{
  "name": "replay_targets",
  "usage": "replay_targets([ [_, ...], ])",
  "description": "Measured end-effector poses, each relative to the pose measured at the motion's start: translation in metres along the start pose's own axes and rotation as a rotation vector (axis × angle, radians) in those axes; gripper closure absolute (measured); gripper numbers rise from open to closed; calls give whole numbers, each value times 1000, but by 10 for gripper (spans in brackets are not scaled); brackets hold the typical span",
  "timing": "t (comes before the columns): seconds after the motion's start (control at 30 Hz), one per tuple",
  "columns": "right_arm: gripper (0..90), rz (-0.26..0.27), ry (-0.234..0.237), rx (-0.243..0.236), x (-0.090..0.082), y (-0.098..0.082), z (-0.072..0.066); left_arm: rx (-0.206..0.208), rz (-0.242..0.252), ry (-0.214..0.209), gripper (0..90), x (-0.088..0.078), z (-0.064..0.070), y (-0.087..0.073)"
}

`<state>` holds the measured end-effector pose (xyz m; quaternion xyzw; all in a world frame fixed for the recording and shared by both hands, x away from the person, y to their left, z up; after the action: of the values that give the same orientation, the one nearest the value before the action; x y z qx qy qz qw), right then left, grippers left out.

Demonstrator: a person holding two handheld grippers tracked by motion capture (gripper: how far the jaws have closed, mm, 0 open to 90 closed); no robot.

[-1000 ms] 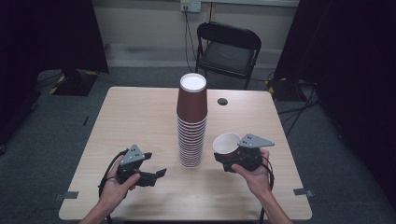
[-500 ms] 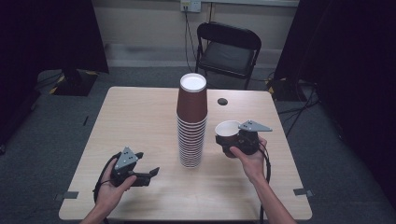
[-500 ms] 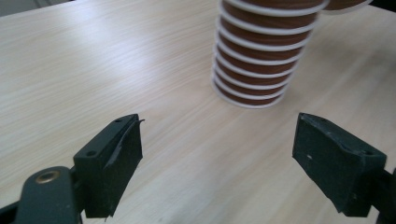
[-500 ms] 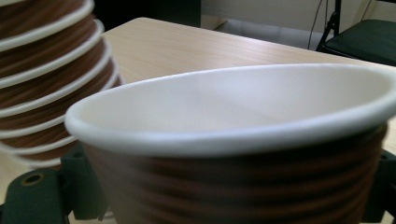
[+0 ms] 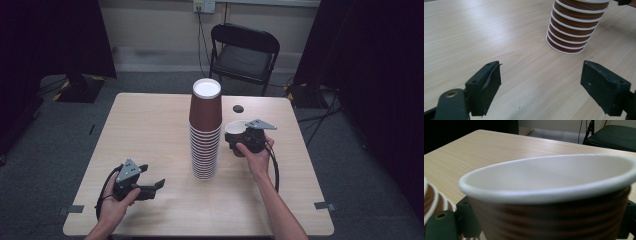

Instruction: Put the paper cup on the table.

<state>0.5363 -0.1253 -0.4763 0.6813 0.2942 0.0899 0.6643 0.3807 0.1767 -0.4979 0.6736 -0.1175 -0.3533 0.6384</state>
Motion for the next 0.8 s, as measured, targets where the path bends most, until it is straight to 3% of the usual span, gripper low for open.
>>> replay_targets([
  [0.2,102,4,-13,28,17,-6,4,8,-22,-1,166,3,0,-3],
  [0.5,103,42,-28,27,30,-15,2,17,-36,-18,168,4,4,-6],
  [0.8,99,53,-9,26,15,-22,0,7,-24,-15,168,4,4,-4],
])
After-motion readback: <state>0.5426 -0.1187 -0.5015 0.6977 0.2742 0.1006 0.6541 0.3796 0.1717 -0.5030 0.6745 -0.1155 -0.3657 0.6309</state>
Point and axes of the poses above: each handheld gripper's, and its own axes: x roughly forward along the jaws, y roughly out of its top, z roughly to its right, the point moved 8 cm from there along x, roughly forward along the jaws, and after that the axes turned 11 degrees about z, right-handed, at the moved point
